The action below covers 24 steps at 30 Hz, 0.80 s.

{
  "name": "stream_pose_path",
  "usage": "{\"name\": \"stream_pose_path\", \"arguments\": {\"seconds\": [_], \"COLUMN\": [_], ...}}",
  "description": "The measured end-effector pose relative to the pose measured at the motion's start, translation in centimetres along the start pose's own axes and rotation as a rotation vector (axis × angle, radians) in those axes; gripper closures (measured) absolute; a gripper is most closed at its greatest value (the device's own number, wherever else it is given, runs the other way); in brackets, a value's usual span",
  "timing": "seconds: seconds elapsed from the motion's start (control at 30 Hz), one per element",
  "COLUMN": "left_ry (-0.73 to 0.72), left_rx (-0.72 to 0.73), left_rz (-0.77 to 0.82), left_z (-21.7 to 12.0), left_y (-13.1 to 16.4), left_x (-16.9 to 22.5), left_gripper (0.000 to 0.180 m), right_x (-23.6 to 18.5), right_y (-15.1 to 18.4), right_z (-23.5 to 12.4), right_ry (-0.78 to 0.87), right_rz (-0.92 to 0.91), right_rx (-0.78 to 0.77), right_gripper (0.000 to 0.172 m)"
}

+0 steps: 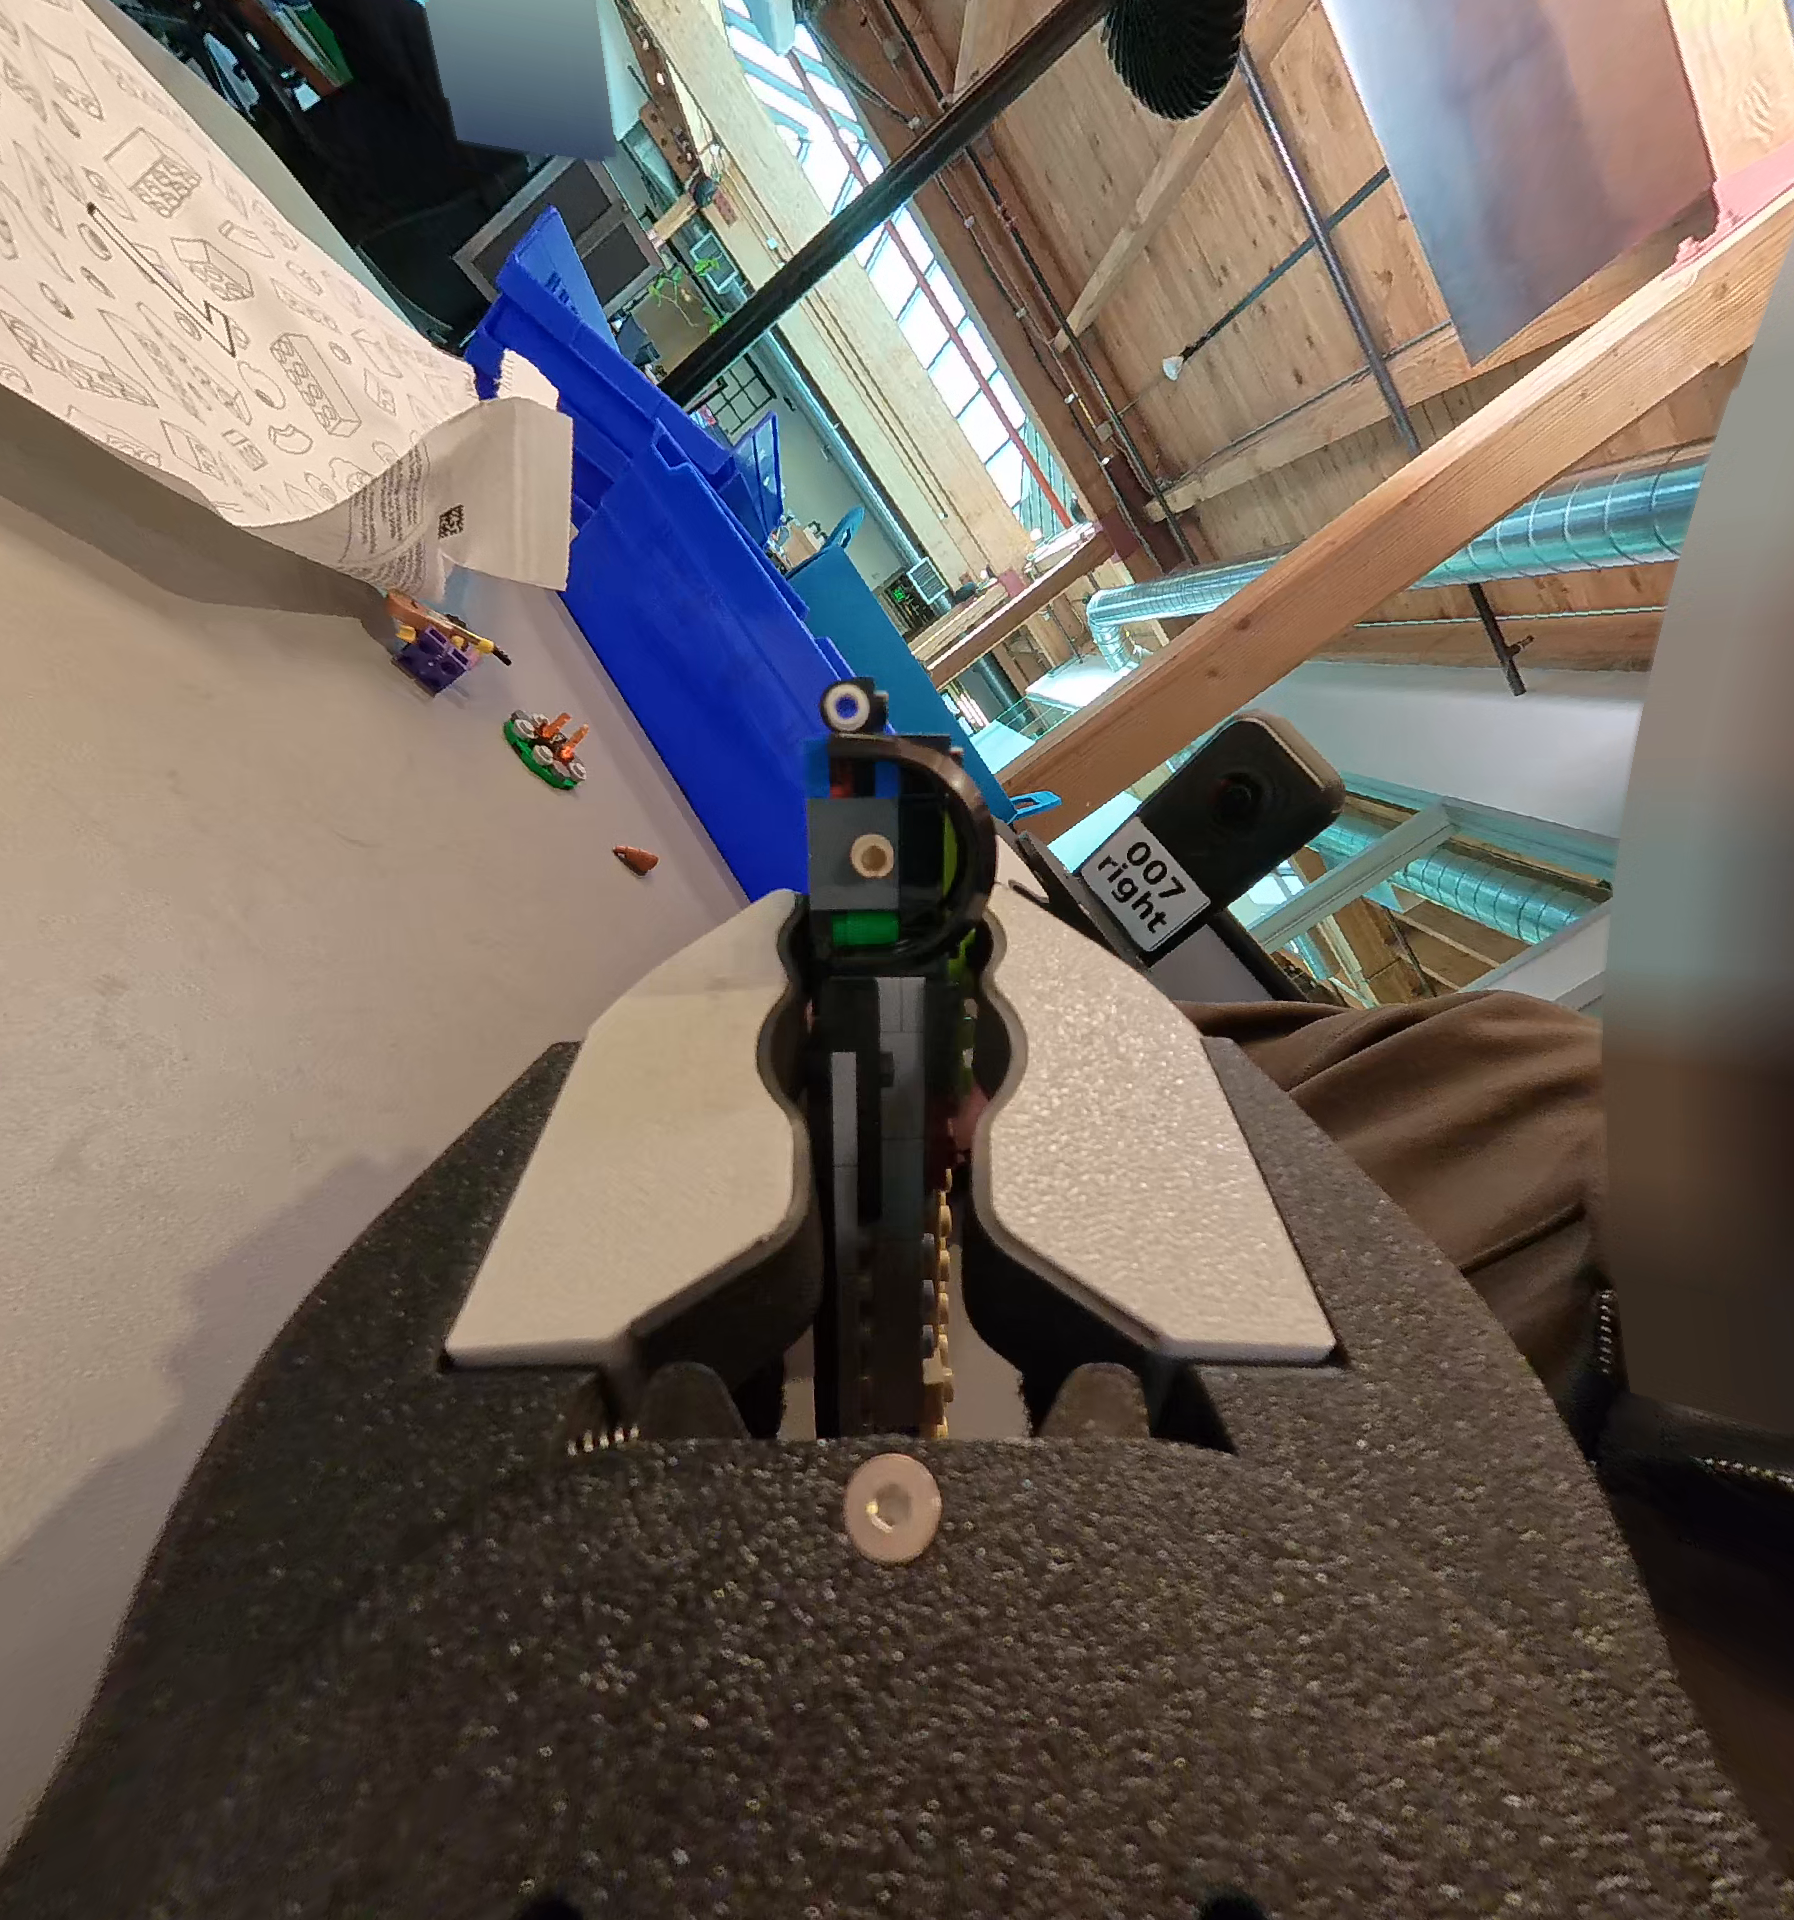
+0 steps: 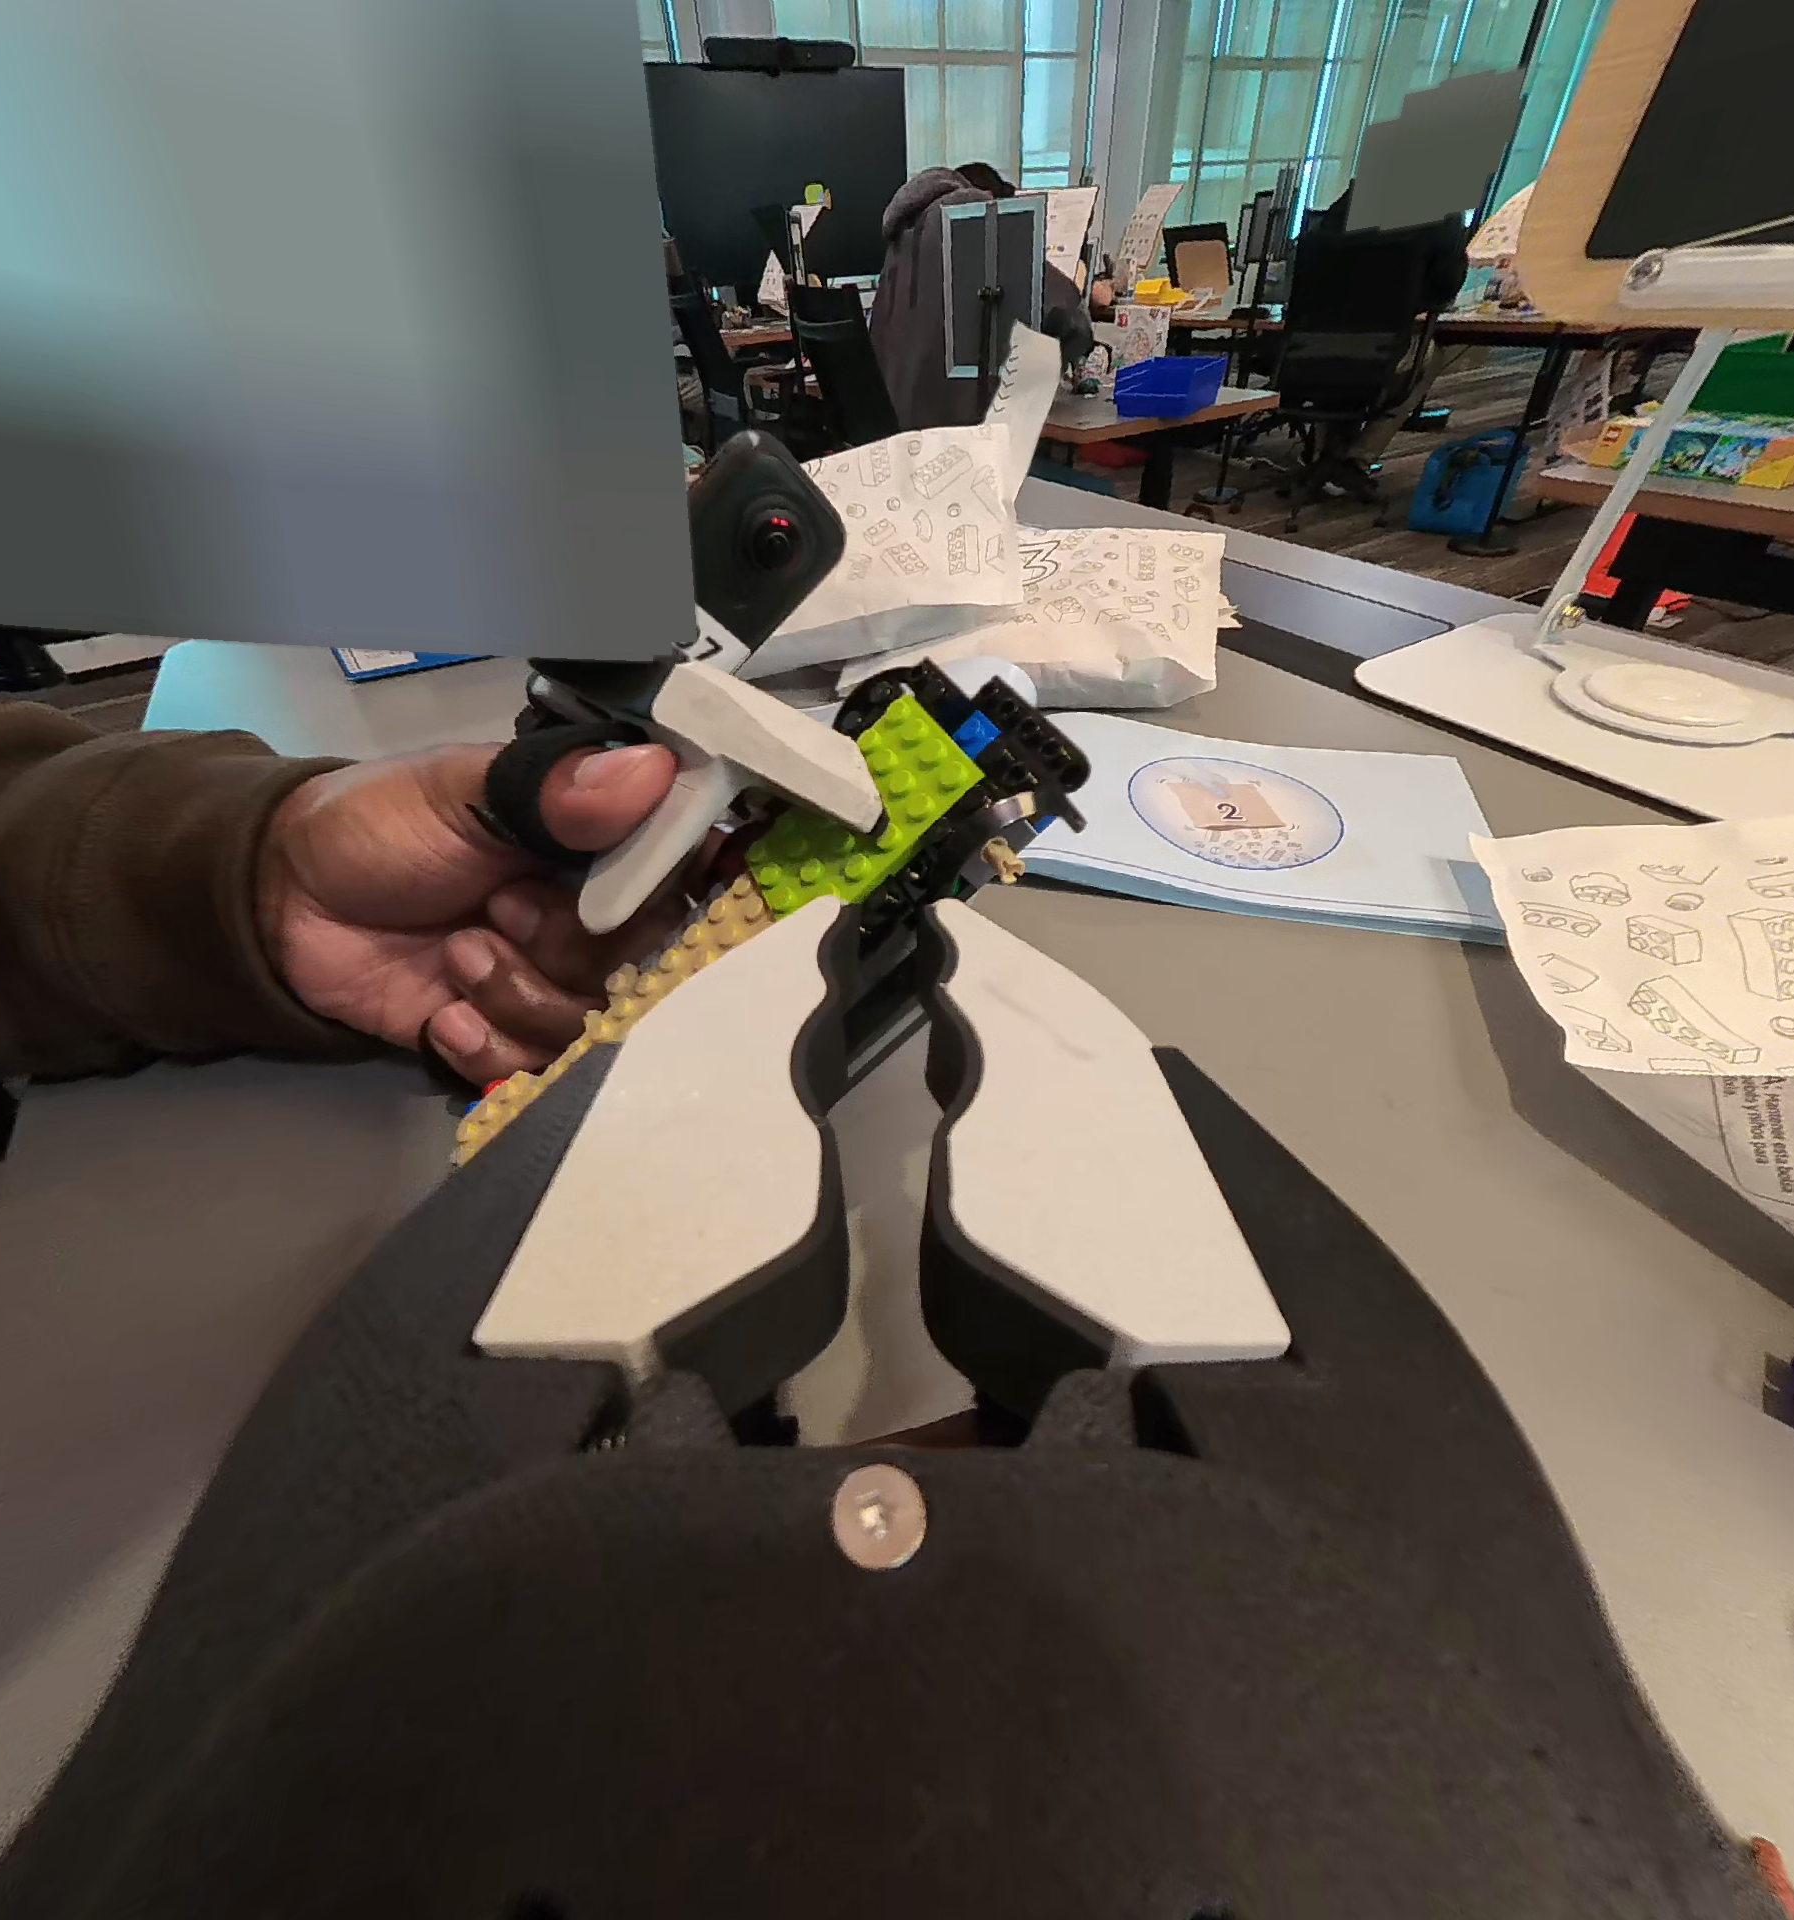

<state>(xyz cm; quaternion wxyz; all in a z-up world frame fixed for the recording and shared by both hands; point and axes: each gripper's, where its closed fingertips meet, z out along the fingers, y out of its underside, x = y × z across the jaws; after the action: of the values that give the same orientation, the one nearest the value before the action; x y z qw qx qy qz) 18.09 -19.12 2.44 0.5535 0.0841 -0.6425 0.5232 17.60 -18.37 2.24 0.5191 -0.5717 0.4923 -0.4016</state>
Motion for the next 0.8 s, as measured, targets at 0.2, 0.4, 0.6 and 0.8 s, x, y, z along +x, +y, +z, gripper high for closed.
{"name": "stream_pose_path", "arguments": {"seconds": [0.2, 0.4, 0.6, 0.8], "left_ry": [0.029, 0.042, 0.018, -0.010], "left_rx": [0.009, 0.014, 0.015, 0.026], "left_rz": [-0.038, -0.048, 0.080, 0.213], "left_z": [0.0, -0.1, -0.1, 0.0], "left_y": [0.0, 0.0, -0.2, -0.4], "left_x": [0.2, 0.3, 0.8, 1.4], "left_gripper": [0.154, 0.154, 0.154, 0.154], "right_x": [-0.1, -0.2, -0.3, -0.6], "right_y": [-0.2, -0.4, -0.6, -0.7], "right_z": [-0.1, -0.1, -0.1, -0.4], "right_ry": [0.014, 0.028, -0.045, -0.092], "right_rz": [-0.045, -0.090, 0.083, 0.221], "right_rx": [0.017, 0.028, 0.019, -0.009], "right_gripper": [0.162, 0.162, 0.161, 0.162]}}
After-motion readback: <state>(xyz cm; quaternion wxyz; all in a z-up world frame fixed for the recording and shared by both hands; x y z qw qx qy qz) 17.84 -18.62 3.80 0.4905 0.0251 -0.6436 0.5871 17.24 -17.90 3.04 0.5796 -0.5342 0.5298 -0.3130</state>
